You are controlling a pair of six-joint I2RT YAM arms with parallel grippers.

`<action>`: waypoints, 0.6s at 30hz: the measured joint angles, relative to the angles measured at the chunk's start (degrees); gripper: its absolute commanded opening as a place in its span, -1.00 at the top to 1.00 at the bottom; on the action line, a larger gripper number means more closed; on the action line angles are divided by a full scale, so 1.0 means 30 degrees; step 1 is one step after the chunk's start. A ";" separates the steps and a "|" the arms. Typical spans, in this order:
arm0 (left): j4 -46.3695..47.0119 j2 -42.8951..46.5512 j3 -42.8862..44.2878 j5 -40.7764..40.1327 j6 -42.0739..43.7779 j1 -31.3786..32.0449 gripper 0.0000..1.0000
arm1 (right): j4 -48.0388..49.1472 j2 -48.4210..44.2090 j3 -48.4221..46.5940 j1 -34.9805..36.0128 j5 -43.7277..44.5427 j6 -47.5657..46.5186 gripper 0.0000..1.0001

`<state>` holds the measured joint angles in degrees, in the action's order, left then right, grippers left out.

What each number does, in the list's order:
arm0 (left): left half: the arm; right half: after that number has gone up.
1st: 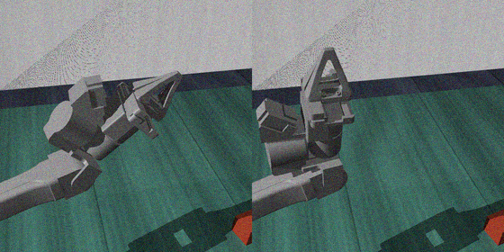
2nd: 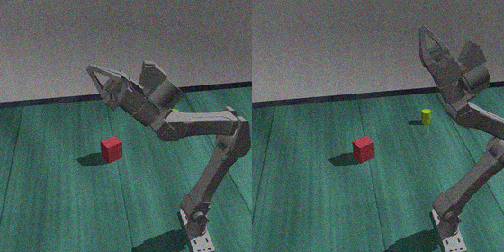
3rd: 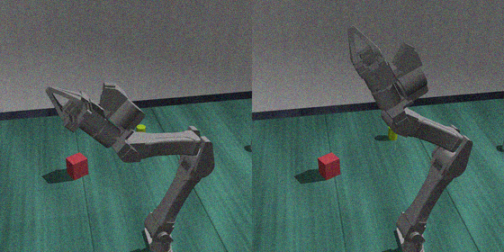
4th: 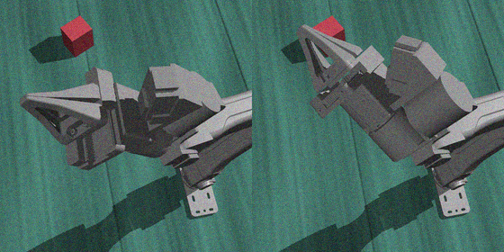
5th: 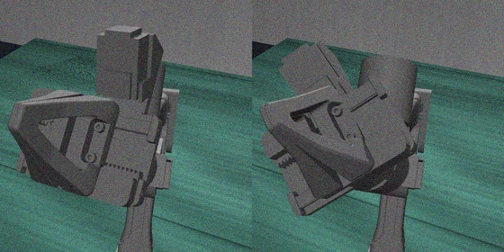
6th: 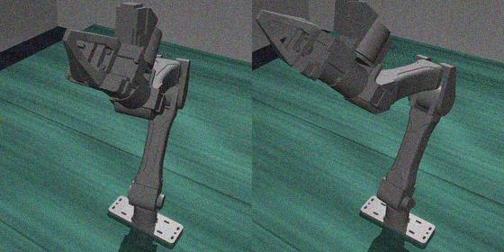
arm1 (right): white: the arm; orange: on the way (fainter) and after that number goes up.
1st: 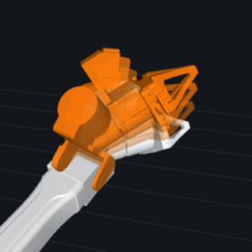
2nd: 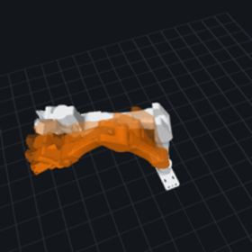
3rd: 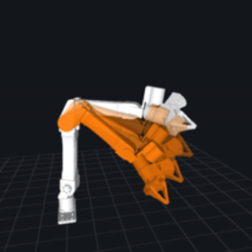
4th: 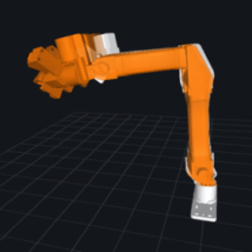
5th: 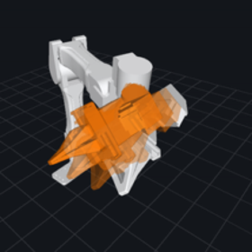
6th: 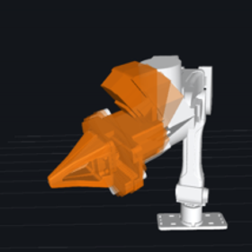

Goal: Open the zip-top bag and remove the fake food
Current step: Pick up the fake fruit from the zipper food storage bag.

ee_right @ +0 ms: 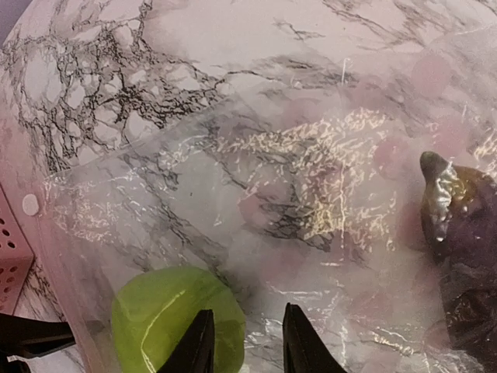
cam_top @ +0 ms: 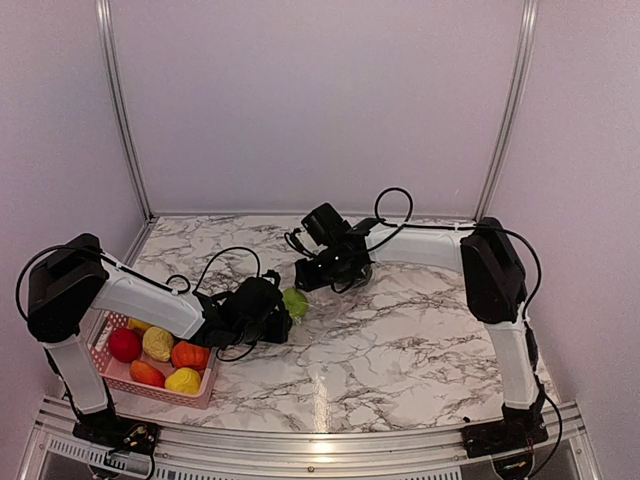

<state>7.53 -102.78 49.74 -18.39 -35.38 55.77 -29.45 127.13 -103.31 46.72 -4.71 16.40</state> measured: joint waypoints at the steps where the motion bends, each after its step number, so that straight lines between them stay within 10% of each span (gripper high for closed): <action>1: 0.0058 -0.0022 0.0000 0.0051 0.0022 -0.0036 -0.05 | -0.0015 0.0226 0.0000 0.0000 -0.0073 -0.0036 0.43; 18: 0.0554 -0.0495 0.0007 0.1049 0.0597 -0.0233 -0.23 | -0.0379 0.0670 0.0000 0.0000 -0.0911 -0.1122 0.28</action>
<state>9.19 -104.27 49.76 -15.25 -33.58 55.07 -30.59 129.14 -103.31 46.72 -7.44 13.04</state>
